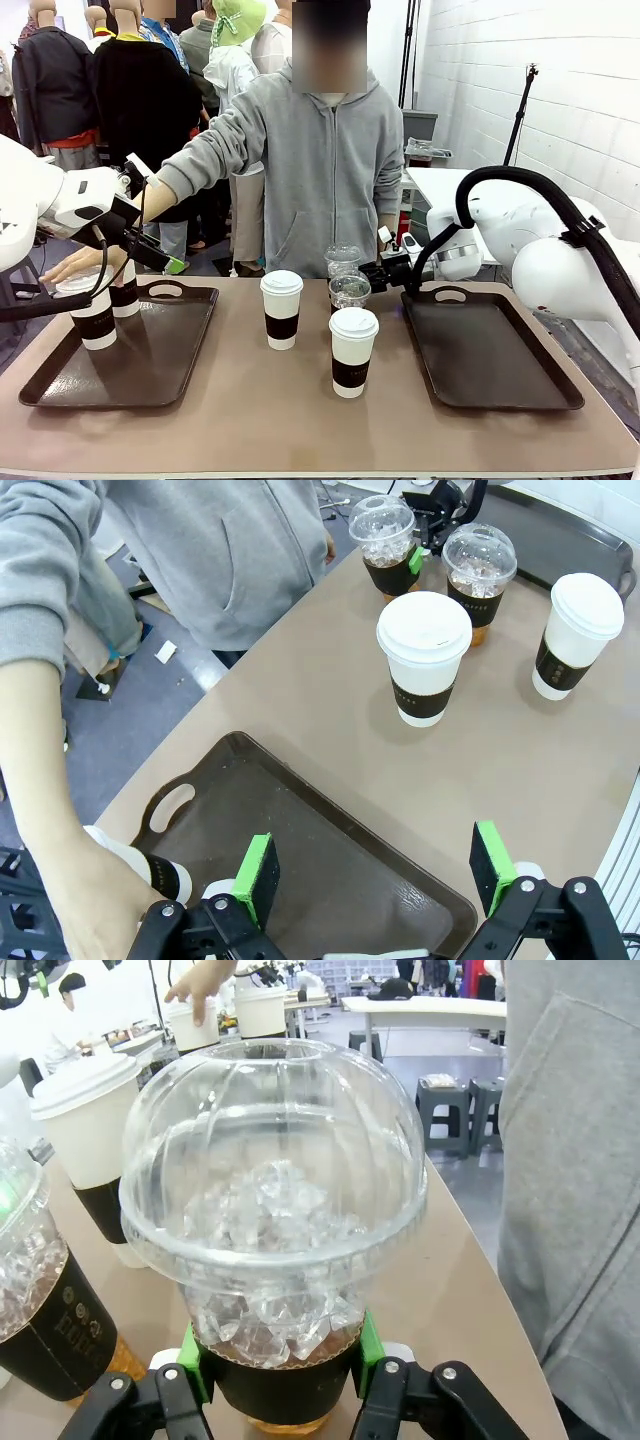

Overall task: Distribute the coffee onto the tray.
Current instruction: Pick up one iced Americano and place it on the right Handle tray, then pick up another iced Americano from the middle of the table and place it on the right Handle tray.

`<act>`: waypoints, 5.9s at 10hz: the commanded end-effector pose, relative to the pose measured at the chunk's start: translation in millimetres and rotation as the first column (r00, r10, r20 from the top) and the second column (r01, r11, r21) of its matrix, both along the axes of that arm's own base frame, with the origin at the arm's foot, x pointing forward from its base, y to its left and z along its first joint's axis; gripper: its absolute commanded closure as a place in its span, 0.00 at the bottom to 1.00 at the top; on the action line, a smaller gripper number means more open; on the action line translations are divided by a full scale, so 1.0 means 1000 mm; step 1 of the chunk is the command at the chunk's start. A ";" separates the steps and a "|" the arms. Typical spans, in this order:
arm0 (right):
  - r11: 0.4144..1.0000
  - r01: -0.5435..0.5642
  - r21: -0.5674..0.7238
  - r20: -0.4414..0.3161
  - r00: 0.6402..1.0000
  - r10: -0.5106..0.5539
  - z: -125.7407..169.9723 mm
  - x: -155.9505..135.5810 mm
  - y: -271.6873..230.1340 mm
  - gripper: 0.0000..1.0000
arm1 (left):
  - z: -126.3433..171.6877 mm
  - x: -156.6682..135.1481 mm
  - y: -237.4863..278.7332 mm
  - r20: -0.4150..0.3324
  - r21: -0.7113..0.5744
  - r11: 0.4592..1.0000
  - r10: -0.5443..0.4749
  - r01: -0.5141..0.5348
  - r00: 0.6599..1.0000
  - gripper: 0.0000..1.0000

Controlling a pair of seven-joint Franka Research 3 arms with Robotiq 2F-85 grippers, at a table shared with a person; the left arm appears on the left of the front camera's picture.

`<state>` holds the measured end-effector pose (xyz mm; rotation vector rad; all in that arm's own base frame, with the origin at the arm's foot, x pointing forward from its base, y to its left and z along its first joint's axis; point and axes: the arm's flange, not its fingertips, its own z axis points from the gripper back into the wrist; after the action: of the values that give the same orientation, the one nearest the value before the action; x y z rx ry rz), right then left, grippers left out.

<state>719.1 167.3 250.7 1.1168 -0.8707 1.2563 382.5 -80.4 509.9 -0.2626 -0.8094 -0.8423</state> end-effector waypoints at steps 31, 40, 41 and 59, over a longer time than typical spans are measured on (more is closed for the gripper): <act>0.990 0.126 0.059 0.173 0.976 -0.135 0.007 -0.059 -0.223 0.38 | -0.002 0.002 0.002 0.003 -0.002 1.000 -0.005 0.005 1.000 0.00; 0.981 0.187 0.056 0.089 0.977 -0.192 0.012 -0.065 -0.232 0.00 | -0.002 0.002 0.002 0.003 -0.002 1.000 -0.005 0.005 1.000 0.00; 0.979 0.198 0.048 0.075 0.977 -0.201 0.012 -0.068 -0.237 0.00 | -0.002 0.002 0.002 0.003 -0.002 1.000 -0.005 0.005 1.000 0.00; 0.967 0.254 0.001 0.005 0.967 -0.254 0.013 -0.102 -0.276 0.00 | -0.002 0.002 0.002 0.003 -0.002 1.000 -0.005 0.005 1.000 0.00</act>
<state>614.1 -109.3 263.2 0.9610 -0.9827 1.0386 382.3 -80.5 510.2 -0.2606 -0.8098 -0.8422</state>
